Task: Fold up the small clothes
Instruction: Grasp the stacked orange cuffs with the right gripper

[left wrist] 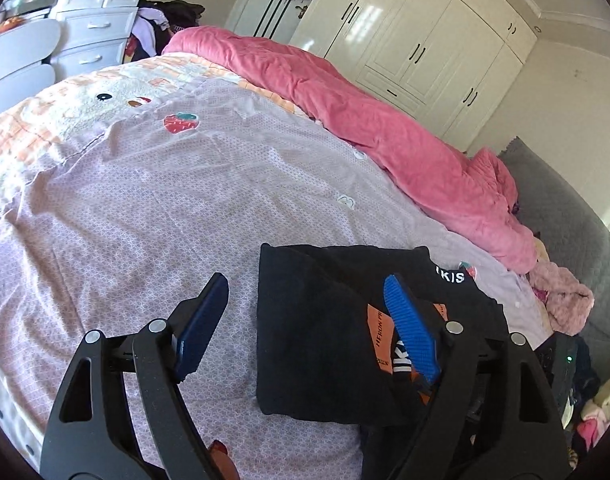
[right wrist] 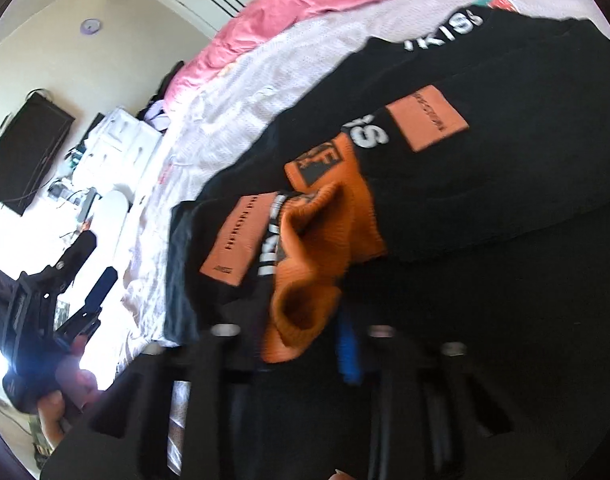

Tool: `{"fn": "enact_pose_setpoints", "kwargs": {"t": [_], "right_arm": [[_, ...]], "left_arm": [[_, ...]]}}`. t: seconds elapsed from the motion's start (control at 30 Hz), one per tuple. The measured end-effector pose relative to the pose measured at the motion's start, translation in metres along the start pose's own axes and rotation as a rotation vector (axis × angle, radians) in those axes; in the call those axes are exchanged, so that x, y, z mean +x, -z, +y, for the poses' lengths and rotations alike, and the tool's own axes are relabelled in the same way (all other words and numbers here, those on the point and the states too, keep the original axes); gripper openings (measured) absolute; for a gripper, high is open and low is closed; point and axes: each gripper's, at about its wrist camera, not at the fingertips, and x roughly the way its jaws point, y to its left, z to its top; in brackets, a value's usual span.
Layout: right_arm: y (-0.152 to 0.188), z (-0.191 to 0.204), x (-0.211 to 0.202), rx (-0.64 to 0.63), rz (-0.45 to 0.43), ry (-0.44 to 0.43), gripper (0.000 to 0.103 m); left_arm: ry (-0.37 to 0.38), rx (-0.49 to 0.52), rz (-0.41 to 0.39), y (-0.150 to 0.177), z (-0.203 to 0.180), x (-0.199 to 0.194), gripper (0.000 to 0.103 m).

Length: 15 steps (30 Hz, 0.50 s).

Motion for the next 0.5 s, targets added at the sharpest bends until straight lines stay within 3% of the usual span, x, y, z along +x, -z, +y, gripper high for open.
{"fn": "enact_pose_setpoints", "kwargs": {"t": [0.13,0.3,0.5], "right_arm": [[-0.005,0.019,-0.015,-0.117,-0.066,0.009,0.012],[-0.02,0.034,-0.039,-0.234,-0.142,0.043,0.012],[-0.042,0.026,-0.073,-0.298,-0.228,0.132,0.012]], "left_arm": [[0.003,-0.008,-0.002,0.0,0.001,0.001,0.08],[0.002,0.005,-0.004,0.0,-0.002,0.002,0.08],[0.01,0.026,-0.012,0.002,-0.008,0.003,0.08]]}}
